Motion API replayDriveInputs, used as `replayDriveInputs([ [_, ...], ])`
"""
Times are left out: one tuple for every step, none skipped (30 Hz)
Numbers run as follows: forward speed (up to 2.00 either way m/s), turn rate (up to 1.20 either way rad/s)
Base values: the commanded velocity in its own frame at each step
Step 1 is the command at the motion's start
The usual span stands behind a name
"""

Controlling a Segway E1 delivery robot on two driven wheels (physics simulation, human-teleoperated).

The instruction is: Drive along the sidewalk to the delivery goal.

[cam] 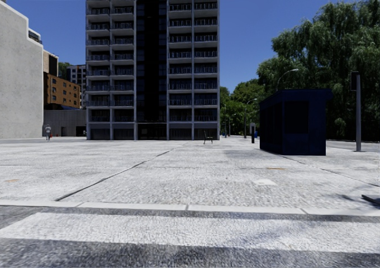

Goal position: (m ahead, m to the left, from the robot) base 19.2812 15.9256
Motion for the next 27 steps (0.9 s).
replayDriveInputs([
  [2.0,0.0],
  [2.0,0.0],
  [2.0,0.0],
  [2.0,0.0],
  [2.0,0.0],
  [2.0,0.0],
  [2.0,0.0],
  [2.0,0.0],
  [2.0,0.0],
  [2.0,0.0],
  [2.0,0.0],
  [2.0,0.0],
  [2.0,0.0],
  [2.0,0.0],
  [2.0,0.01],
  [2.0,0.01],
  [1.96,0.05],
  [1.82,0.08],
  [1.57,0.13],
  [1.44,0.17],
  [1.44,0.17],
  [1.39,0.19],
  [1.37,0.21],
  [1.36,0.24],
  [1.36,0.26],
  [1.36,0.26],
  [1.36,0.27],
])
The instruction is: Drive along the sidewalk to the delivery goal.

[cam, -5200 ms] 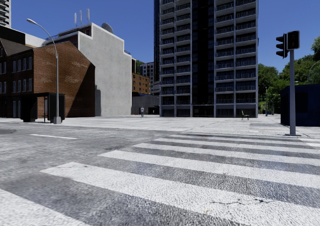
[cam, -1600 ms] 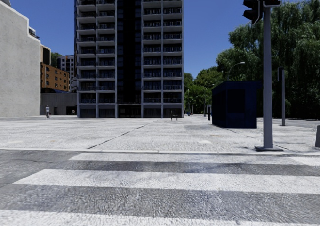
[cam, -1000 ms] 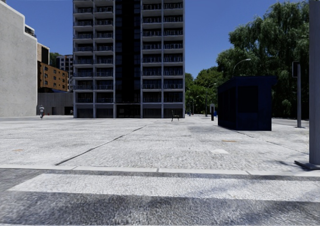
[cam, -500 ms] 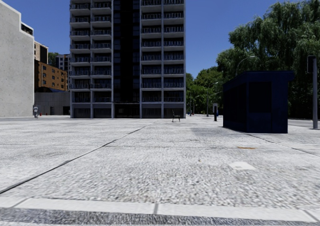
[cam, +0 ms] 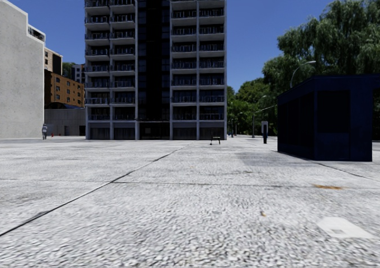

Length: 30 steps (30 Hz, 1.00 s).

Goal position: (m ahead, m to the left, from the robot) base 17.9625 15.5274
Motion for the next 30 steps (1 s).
replayDriveInputs([
  [1.36,0.28],
  [1.36,0.3],
  [1.36,0.35],
  [1.36,0.35],
  [1.36,0.36],
  [1.36,0.37],
  [1.36,0.37],
  [1.36,0.37],
  [1.36,0.37],
  [1.36,0.37],
  [1.36,0.37],
  [1.36,0.37],
  [1.36,0.37],
  [1.36,0.37],
  [1.36,0.37],
  [1.36,0.37],
  [1.36,0.37],
  [1.36,0.38],
  [1.36,0.38],
  [1.36,0.39],
  [1.36,0.39],
  [1.36,0.4],
  [1.36,0.4],
  [1.36,0.4],
  [1.36,0.4],
  [1.36,0.4],
  [1.36,0.4],
  [1.36,0.4],
  [1.36,0.4],
  [1.36,0.4],
])
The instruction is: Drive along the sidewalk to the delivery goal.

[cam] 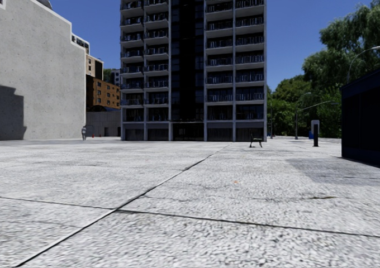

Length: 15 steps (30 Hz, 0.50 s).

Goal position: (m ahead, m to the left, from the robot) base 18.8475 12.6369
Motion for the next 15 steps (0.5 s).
replayDriveInputs([
  [1.36,0.41],
  [1.36,0.42],
  [1.36,0.43],
  [1.36,0.43],
  [1.36,0.43],
  [1.36,0.43],
  [1.36,0.43],
  [1.36,0.43],
  [1.36,0.43],
  [1.36,0.43],
  [1.36,0.43],
  [1.36,0.43],
  [1.36,0.43],
  [2.0,0.43],
  [2.0,0.43],
])
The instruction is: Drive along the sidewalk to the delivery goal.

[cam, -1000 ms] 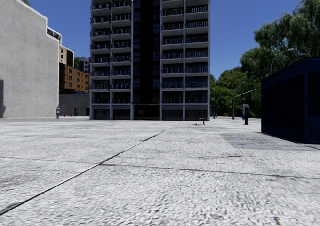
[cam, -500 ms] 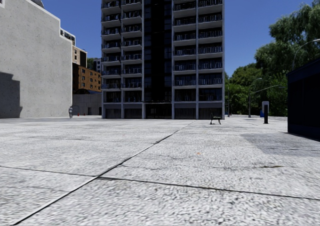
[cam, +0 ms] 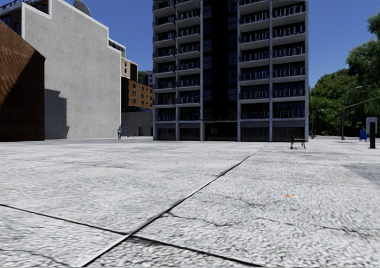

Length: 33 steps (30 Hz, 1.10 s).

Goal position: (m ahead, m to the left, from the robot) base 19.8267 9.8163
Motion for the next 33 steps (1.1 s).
replayDriveInputs([
  [2.0,0.43],
  [2.0,0.43],
  [2.0,0.43],
  [2.0,0.43],
  [2.0,0.43],
  [2.0,0.43],
  [2.0,0.43],
  [2.0,0.43],
  [2.0,0.43],
  [2.0,0.43],
  [2.0,0.43],
  [2.0,0.43],
  [2.0,0.43],
  [2.0,0.43],
  [2.0,0.43],
  [2.0,0.43],
  [2.0,0.43],
  [2.0,0.43],
  [2.0,0.43],
  [2.0,0.43],
  [2.0,0.43],
  [2.0,0.43],
  [2.0,0.43],
  [2.0,0.43],
  [2.0,0.43],
  [2.0,0.0],
  [2.0,0.0],
  [2.0,0.0],
  [2.0,0.0],
  [2.0,0.0],
  [2.0,0.0],
  [2.0,0.0],
  [2.0,0.0],
])
